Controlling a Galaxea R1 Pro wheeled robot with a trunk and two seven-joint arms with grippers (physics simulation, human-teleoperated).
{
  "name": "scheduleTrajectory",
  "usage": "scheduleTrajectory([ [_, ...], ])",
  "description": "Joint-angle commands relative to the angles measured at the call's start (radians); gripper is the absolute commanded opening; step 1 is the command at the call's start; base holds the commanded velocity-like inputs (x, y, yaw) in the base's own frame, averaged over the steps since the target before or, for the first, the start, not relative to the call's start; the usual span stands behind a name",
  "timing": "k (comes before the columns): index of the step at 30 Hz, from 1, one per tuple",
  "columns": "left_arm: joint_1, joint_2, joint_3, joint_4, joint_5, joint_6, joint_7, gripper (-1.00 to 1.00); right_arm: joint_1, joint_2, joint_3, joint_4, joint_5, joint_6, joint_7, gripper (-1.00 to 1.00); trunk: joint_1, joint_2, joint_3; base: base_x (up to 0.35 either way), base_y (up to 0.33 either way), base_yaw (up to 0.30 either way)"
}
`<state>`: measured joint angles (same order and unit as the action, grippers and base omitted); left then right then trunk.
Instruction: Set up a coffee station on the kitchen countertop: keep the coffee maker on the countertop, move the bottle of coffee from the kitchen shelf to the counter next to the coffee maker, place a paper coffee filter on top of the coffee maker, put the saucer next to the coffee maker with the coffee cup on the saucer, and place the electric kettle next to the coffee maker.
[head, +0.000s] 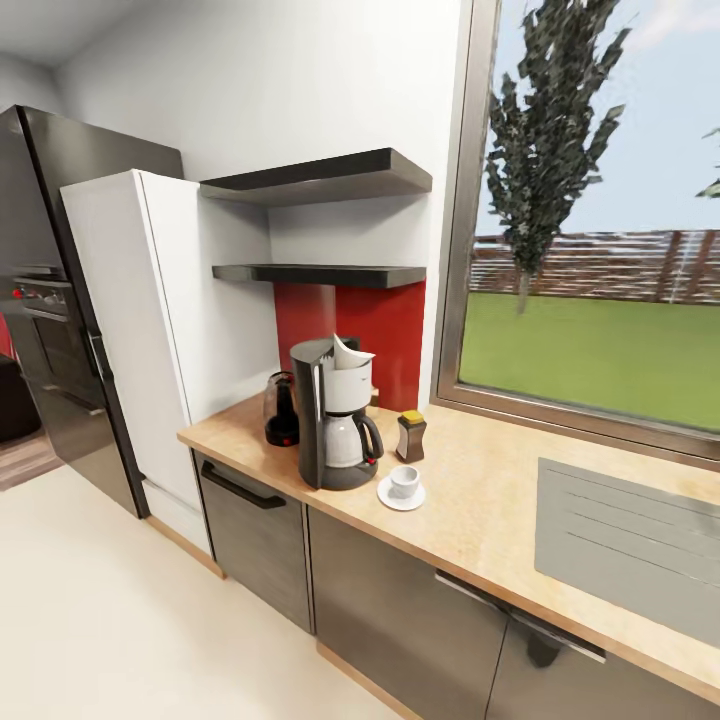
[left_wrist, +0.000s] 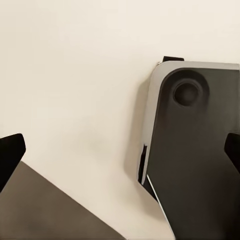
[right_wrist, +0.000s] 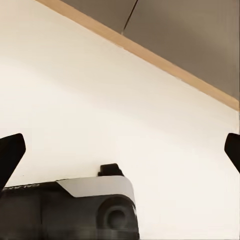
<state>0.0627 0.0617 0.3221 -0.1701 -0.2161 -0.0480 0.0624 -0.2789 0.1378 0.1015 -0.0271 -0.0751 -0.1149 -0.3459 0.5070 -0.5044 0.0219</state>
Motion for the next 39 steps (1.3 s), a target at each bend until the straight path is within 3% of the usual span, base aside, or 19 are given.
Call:
scheduleTrajectory([
  [1, 0.001, 0.000, 0.007, 0.004, -0.010, -0.003, 0.002, 1.00, 0.004, -0.007, 0.009, 0.001, -0.008, 0.022, 0.026, 1.00, 0.000, 0.000, 0.000, 0.000, 0.000, 0.000],
  [6, 0.003, 0.000, 0.007, 0.024, -0.009, -0.004, 0.002, 1.00, 0.024, -0.022, 0.009, 0.001, -0.008, 0.149, 0.081, 1.00, 0.000, 0.000, 0.000, 0.000, 0.000, 0.000],
  [9, 0.005, 0.000, 0.009, 0.027, -0.008, -0.005, 0.003, 1.00, 0.037, -0.024, 0.010, 0.001, -0.006, 0.175, 0.084, 1.00, 0.000, 0.000, 0.000, 0.000, 0.000, 0.000],
  [23, 0.007, 0.001, 0.011, 0.029, -0.004, -0.002, 0.002, 1.00, 0.063, -0.026, 0.012, 0.002, -0.002, 0.188, 0.092, 1.00, 0.000, 0.000, 0.000, 0.000, 0.000, 0.000],
  [31, 0.009, 0.001, 0.009, 0.095, -0.005, 0.016, 0.001, 1.00, 0.076, -0.026, 0.013, 0.002, -0.002, 0.190, 0.089, 1.00, 0.000, 0.000, 0.000, 0.000, 0.000, 0.000],
  [39, 0.009, 0.003, 0.015, 0.101, -0.003, 0.117, 0.000, 1.00, 0.076, -0.027, 0.012, 0.000, -0.003, 0.186, 0.084, 1.00, 0.000, 0.000, 0.000, 0.000, 0.000, 0.000],
])
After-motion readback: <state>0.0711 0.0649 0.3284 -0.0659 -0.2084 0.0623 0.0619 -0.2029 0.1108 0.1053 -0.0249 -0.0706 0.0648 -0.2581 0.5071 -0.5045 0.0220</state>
